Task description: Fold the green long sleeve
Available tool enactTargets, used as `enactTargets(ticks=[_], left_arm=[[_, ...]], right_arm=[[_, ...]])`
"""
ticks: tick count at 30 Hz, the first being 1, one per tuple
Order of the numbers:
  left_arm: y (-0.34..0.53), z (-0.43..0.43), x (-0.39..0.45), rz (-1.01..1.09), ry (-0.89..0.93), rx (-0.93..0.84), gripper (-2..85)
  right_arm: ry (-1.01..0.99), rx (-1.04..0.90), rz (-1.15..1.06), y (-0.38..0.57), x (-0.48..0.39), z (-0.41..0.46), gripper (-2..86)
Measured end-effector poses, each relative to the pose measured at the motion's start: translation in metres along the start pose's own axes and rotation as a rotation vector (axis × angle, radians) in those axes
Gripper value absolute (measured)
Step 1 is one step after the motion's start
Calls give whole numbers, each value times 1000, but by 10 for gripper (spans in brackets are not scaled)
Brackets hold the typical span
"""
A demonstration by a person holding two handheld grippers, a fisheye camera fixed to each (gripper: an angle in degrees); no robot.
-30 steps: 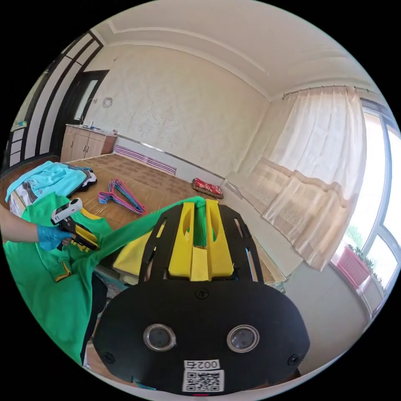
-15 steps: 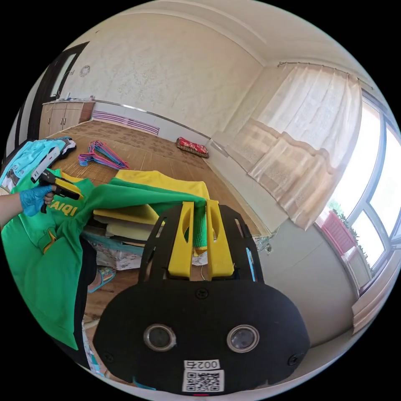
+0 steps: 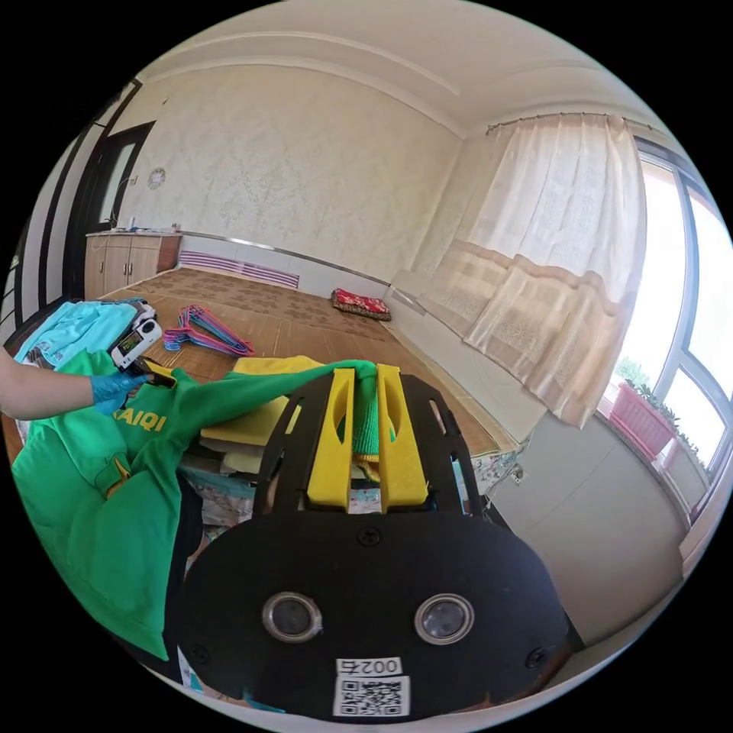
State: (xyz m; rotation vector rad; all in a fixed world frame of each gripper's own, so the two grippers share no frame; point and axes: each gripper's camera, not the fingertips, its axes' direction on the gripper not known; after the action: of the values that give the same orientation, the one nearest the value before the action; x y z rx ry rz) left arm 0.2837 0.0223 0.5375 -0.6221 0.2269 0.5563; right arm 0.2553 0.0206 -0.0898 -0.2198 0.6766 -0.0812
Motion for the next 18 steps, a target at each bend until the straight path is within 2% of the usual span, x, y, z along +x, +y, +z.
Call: enactTargets(ticks=[6, 14, 18], left_arm=[[-5, -5, -11, -61, 78, -14, 37], [2, -49, 15, 184, 399, 132, 39], [2, -52, 31, 265, 452, 121, 39]], right_arm=[[-50, -131, -60, 7, 9, 34, 73], [-225, -301, -123, 18, 18, 90, 139], [-325, -424, -211, 20, 12, 113, 143]])
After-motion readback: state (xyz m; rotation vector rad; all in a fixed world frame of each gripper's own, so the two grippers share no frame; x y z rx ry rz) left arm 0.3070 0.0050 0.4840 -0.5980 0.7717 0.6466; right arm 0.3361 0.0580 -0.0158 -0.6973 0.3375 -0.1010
